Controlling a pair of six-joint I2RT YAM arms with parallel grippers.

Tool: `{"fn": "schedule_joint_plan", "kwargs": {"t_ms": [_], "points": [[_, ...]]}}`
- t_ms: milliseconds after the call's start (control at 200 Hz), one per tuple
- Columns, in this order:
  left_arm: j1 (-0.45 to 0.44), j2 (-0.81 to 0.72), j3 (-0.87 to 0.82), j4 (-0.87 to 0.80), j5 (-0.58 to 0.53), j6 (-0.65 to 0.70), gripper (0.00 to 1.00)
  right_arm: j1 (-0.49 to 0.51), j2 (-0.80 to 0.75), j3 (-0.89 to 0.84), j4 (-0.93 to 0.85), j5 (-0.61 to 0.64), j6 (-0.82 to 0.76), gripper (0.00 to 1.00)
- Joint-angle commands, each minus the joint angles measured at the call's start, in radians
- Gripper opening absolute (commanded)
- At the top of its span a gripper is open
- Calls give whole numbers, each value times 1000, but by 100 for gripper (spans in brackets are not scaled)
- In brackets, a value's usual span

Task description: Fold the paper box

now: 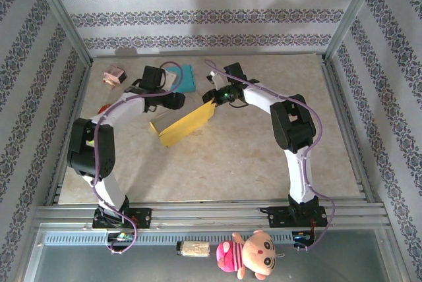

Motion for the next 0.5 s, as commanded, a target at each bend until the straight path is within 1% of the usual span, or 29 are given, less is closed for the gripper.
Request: {"fn": "schedule_joint_plan", "kwargs": {"t_ms": [0,60,145,315,395,495], "points": [[66,88,42,-178,99,-53,75,8,35,49,-81,12,-35,31],[87,122,62,-229,198,-39,75,13,47,73,-118,15,-44,31],[102,138,60,-253,264,-29,75,25,62,102,-160,17,-60,31],[114,194,71,-322,303,25,73,42,76,125,-185,32,-70,31],[112,238,106,-390,289,52,67,49,84,145,-211,47,-80,32],[113,243,106,-400,244,69,58,57,85,159,-235,55,-90,31]]}}
